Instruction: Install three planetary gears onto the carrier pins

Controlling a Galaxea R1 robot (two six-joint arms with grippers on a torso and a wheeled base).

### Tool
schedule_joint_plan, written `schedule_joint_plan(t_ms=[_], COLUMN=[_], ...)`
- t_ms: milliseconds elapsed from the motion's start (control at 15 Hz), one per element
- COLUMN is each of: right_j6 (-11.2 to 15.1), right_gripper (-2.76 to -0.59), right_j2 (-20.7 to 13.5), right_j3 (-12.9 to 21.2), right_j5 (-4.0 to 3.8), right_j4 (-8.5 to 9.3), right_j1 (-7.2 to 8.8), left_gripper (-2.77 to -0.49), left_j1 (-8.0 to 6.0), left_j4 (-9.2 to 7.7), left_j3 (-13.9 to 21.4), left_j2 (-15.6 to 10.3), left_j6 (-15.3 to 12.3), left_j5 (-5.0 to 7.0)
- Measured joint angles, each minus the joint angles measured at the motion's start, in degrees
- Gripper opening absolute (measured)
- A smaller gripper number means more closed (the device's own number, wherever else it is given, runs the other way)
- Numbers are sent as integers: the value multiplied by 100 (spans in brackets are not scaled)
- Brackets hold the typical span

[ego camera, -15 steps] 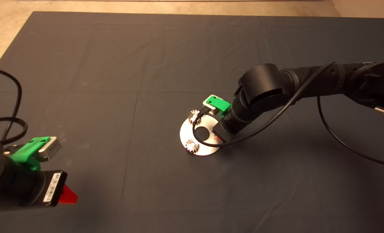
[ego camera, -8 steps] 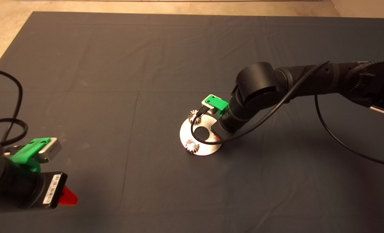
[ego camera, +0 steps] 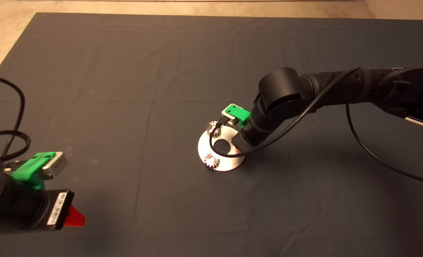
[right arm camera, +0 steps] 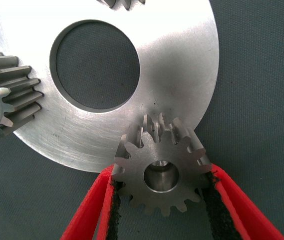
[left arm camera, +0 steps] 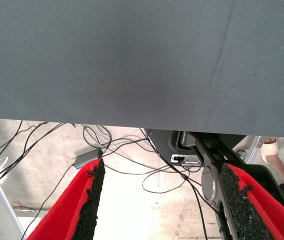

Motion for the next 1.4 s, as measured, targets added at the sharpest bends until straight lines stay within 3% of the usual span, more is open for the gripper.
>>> schedule_joint_plan(t_ms=[867,1400], right_j6=[-2,-2], right_gripper=[-228,-191], right_j2=[13,-6], right_j3=[-37,-3], right_j5=[-6,48], right_j4=[-2,17], right_j1=[-43,-33], left_gripper=[-166,-166], left_j1=[0,0], left_j4=[0,0], left_j3=[0,0], left_j2=[0,1], left_j6=[0,0], left_j5=[0,0])
